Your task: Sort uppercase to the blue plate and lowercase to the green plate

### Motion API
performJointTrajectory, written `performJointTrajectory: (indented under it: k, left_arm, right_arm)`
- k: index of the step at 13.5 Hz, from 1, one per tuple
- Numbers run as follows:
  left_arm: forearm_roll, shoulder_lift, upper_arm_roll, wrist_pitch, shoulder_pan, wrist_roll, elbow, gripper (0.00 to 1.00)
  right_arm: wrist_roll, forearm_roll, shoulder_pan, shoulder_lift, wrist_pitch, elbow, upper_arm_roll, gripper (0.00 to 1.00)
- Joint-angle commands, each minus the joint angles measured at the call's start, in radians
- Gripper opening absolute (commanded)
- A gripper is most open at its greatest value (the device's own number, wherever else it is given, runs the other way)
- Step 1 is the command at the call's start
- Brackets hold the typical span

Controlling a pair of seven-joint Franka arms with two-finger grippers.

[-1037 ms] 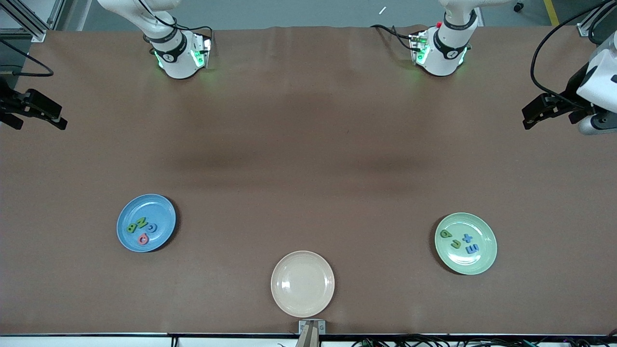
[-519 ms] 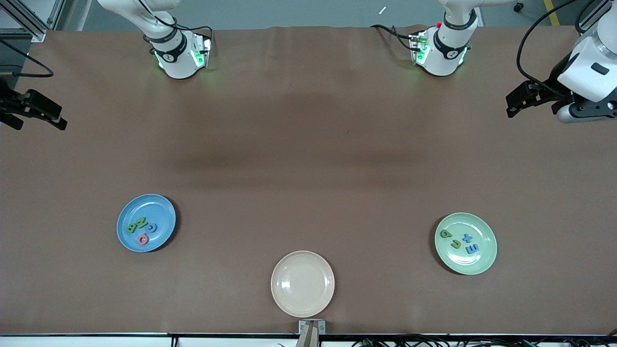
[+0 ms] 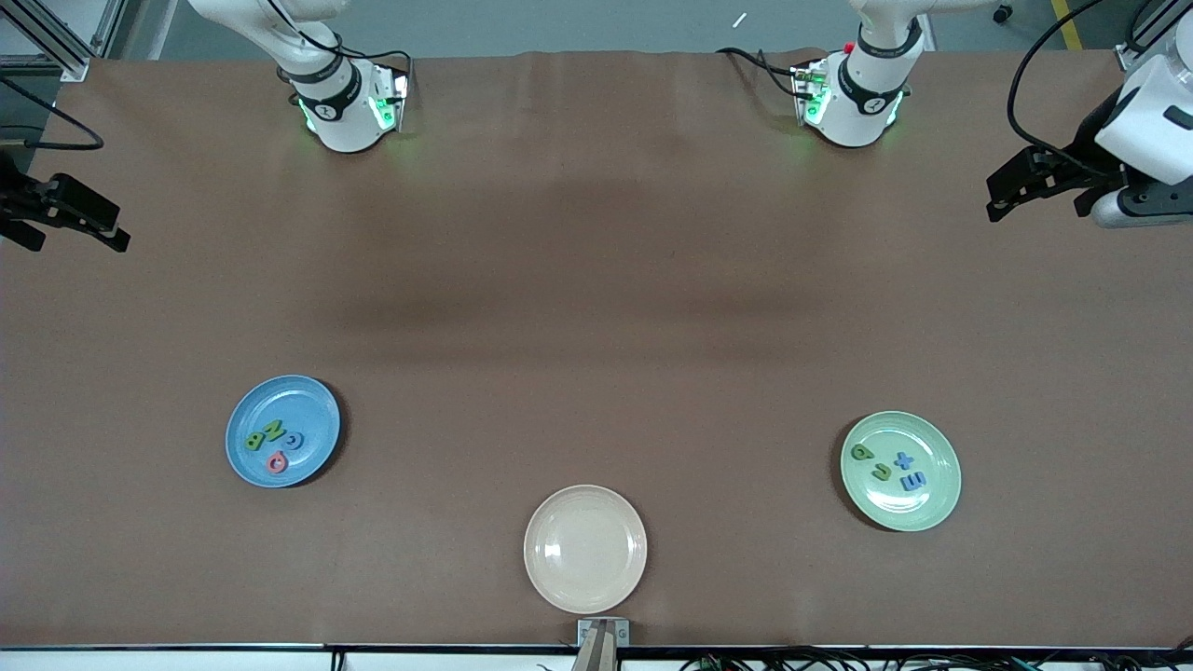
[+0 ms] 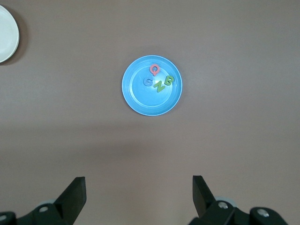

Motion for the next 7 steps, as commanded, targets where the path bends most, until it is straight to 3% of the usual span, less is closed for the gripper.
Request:
performJointTrajectory:
  k: [1, 7]
  left_arm:
    - [-0.004, -0.001, 0.004, -0.021, 0.002, 0.022, 0.022, 1.00]
    - [-0.004, -0.001, 0.004, -0.027, 0.004, 0.024, 0.029, 1.00]
  right_arm:
    - [-0.002, -0.017, -0.013, -0.022, 0.006, -0.026, 0.010, 1.00]
    - [-0.002, -0.017, -0.015, -0.025, 0.001, -0.026, 0.007, 1.00]
